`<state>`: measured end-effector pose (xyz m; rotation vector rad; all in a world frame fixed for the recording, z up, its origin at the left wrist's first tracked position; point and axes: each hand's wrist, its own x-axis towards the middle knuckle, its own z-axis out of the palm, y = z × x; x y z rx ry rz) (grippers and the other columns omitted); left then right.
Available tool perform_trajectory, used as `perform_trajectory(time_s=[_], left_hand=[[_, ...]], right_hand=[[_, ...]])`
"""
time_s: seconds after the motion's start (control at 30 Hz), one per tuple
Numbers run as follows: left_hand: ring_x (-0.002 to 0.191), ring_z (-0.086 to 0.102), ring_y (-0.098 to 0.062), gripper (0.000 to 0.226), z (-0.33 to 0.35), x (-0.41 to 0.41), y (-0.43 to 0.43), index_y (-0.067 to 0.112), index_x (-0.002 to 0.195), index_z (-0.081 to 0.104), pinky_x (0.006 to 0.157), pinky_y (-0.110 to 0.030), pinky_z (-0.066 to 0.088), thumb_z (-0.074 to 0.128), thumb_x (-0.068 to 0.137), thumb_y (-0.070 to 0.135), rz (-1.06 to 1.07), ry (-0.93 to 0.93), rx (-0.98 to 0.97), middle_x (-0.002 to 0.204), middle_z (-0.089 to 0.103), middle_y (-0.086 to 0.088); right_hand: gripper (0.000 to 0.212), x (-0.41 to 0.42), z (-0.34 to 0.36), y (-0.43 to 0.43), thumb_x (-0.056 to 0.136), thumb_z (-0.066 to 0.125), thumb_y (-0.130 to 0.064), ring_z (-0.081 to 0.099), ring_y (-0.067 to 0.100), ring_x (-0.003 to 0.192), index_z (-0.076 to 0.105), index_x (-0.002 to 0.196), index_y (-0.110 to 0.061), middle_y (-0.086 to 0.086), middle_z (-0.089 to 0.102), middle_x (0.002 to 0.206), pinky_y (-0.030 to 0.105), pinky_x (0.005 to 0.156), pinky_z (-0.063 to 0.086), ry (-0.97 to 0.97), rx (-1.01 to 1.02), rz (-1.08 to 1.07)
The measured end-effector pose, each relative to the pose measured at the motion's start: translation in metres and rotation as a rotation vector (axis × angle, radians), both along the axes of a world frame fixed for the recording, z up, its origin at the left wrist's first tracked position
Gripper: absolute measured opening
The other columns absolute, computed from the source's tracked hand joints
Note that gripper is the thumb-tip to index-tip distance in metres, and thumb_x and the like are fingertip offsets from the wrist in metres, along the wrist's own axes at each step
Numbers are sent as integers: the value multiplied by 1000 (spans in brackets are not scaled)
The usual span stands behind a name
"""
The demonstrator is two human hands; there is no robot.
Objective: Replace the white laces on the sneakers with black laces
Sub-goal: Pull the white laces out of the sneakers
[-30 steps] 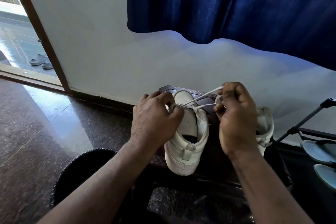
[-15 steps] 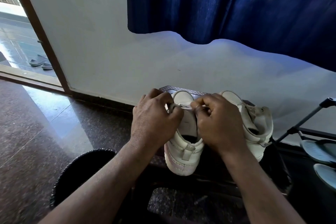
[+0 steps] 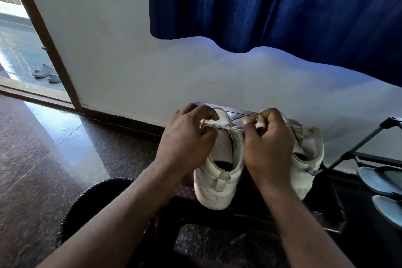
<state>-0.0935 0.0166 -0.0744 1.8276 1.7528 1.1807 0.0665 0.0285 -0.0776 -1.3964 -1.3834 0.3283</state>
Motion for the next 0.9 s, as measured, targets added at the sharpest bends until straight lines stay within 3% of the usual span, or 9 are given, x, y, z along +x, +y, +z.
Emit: perform_trajectory(time_s=[0.17, 0.23, 0.33, 0.47, 0.53, 0.63, 0.73, 0.83, 0.9], left_hand=[[83, 53, -2, 36, 12, 6, 10, 34, 106, 78, 63, -4, 31, 64, 82, 11, -58, 26, -72, 91, 60, 20], [91, 58, -5, 30, 15, 11, 14, 32, 107, 78, 70, -9, 38, 65, 84, 17, -49, 56, -69, 97, 65, 16], [99, 64, -17, 23, 13, 17, 17, 26, 98, 79, 83, -28, 51, 62, 84, 21, -58, 205, -50, 105, 73, 6], [105, 61, -22, 23, 15, 19, 14, 24, 97, 78, 93, -29, 46, 58, 87, 21, -31, 296, -38, 109, 71, 0], [108, 61, -22, 23, 17, 18, 13, 24, 98, 77, 94, -30, 46, 57, 87, 21, -34, 293, -58, 111, 70, 0], [106, 61, -20, 21, 18, 18, 14, 27, 95, 75, 90, -31, 50, 57, 86, 22, -28, 256, -108, 109, 69, 3], [91, 64, -17, 15, 20, 18, 13, 28, 87, 72, 76, -31, 53, 60, 83, 21, 36, 191, -131, 95, 70, 7], [78, 60, -15, 19, 20, 18, 14, 27, 86, 72, 63, -26, 43, 57, 85, 14, 78, 115, -213, 86, 69, 8], [66, 57, -11, 21, 18, 12, 20, 24, 79, 72, 55, -22, 39, 59, 86, 9, 72, -117, -282, 79, 70, 9]], right_hand=[[18, -7, -5, -5, 100, 60, -7, 63, -4, 75, 47, 91, -14, -10, 71, 82, 5, 62, 37, 50, 23, 19], [17, -7, -5, -7, 101, 57, -2, 63, -8, 75, 46, 96, -15, -14, 72, 81, 3, 64, 37, 43, 66, 10], [22, -6, -2, -10, 98, 57, 0, 62, 3, 71, 45, 101, -18, -9, 67, 74, 2, 61, 35, 33, 108, -16], [16, -5, -2, -11, 99, 67, -33, 55, -4, 65, 54, 101, -23, -16, 63, 76, 7, 60, 37, -55, -57, 43], [21, -4, -3, -10, 98, 64, -46, 60, 0, 71, 61, 94, -25, -13, 68, 78, 18, 65, 42, -80, -143, 116], [31, -3, -4, -11, 92, 64, -54, 62, 5, 74, 63, 89, -24, -10, 67, 77, 21, 63, 44, -99, -123, 165], [24, -3, -7, -11, 88, 62, -48, 60, 7, 76, 60, 87, -24, -10, 66, 81, 23, 66, 43, -139, -104, 160], [18, -2, -8, -10, 89, 57, -39, 59, 9, 75, 58, 84, -22, -8, 65, 79, 31, 68, 43, -146, -110, 143], [14, -2, -8, -10, 90, 57, -34, 59, 9, 74, 57, 83, -21, -8, 64, 77, 32, 67, 43, -165, -95, 118]])
